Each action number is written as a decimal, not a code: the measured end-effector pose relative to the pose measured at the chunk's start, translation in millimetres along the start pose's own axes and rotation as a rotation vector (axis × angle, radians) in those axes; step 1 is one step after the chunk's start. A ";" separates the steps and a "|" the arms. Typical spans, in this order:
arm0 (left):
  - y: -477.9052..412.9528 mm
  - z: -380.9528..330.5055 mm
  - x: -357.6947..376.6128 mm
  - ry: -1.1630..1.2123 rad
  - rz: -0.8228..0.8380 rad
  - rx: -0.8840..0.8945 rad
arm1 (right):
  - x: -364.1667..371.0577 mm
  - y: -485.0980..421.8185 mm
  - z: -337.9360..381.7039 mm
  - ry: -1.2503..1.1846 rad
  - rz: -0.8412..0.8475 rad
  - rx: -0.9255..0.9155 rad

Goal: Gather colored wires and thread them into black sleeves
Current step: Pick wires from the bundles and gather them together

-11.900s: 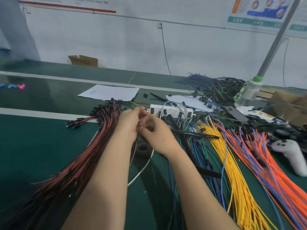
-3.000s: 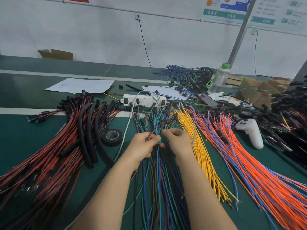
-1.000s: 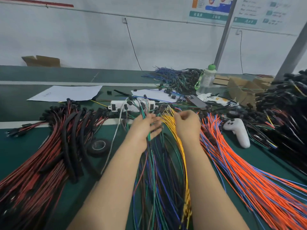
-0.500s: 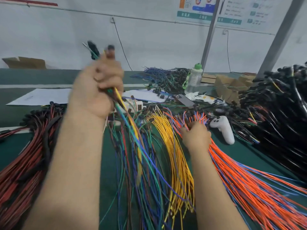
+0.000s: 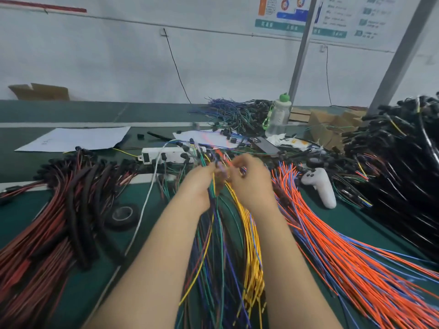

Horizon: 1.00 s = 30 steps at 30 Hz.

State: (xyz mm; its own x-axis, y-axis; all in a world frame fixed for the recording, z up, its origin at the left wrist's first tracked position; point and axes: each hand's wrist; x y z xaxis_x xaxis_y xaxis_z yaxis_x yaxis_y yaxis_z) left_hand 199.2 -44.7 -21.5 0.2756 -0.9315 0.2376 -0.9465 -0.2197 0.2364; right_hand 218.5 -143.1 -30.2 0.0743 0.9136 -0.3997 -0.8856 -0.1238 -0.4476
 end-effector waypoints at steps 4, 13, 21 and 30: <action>-5.4 3.9 -9.1 0.036 -0.093 0.041 | 11.0 7.6 13.4 -0.041 0.200 0.082; 6.2 -26.7 -31.4 -0.395 -0.274 0.462 | 31.1 11.0 53.0 -0.136 0.365 0.011; 35.0 -59.8 -69.5 -0.161 -0.012 0.388 | 39.1 18.6 64.0 -0.842 0.465 0.247; 47.5 -39.6 -73.1 -0.130 0.000 0.348 | 45.9 18.5 68.8 -0.649 0.164 0.049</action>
State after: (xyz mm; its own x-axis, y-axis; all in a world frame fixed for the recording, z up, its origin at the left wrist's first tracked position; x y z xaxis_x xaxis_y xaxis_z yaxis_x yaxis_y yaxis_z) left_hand 140.8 24.5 9.6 0.2736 -0.9554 0.1109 -0.9529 -0.2849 -0.1036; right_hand 174.0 -76.8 -1.9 -0.3407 0.9338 0.1097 -0.8827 -0.2775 -0.3793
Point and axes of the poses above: each hand's wrist, its own y-axis away from the middle knuckle, its own x-axis out of the palm, z = x × y, and after that the axes turned 13 degrees about -y, right-handed
